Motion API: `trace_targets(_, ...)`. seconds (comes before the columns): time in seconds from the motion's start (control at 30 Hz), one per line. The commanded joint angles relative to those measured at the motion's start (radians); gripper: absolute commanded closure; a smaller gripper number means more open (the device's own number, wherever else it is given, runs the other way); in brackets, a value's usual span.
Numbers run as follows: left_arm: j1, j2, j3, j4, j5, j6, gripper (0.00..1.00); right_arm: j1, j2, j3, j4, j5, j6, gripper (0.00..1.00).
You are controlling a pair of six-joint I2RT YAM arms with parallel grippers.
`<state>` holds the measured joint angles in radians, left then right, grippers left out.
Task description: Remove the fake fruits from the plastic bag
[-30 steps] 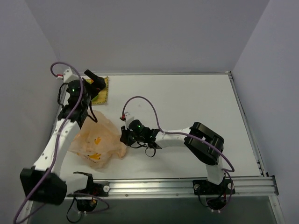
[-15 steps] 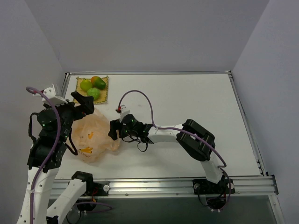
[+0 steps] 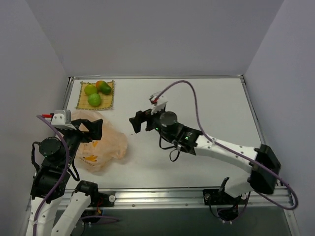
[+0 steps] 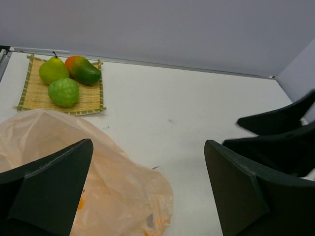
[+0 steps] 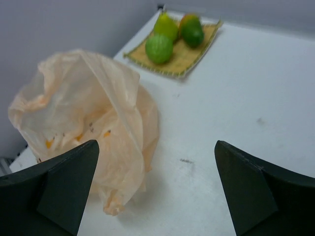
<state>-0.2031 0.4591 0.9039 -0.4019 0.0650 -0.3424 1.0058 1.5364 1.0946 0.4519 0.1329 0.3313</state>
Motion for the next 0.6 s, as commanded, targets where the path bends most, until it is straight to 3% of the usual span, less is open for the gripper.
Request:
trace_targets(0.0,-0.013,-0.014,0.02,0.014,0.024,0.057,0.06,-0.003,-0.241,-0.16,0.079,0.25,-0.098,0.0)
trace_targets(0.17,-0.016,-0.034,0.012,0.017,0.019,0.069,0.06,-0.01,-0.442,-0.341,0.165,0.463,-0.127,0.0)
trace_targets(0.27,-0.016,-0.016,0.015,0.006,0.015,0.077,0.06,-0.024,-0.45,-0.41,0.249,0.553,-0.123,0.0)
trace_targets(0.57,-0.015,0.009,0.003,0.0,0.027,0.1,0.06,-0.027,-0.41,-0.398,0.285,0.505,-0.118,0.0)
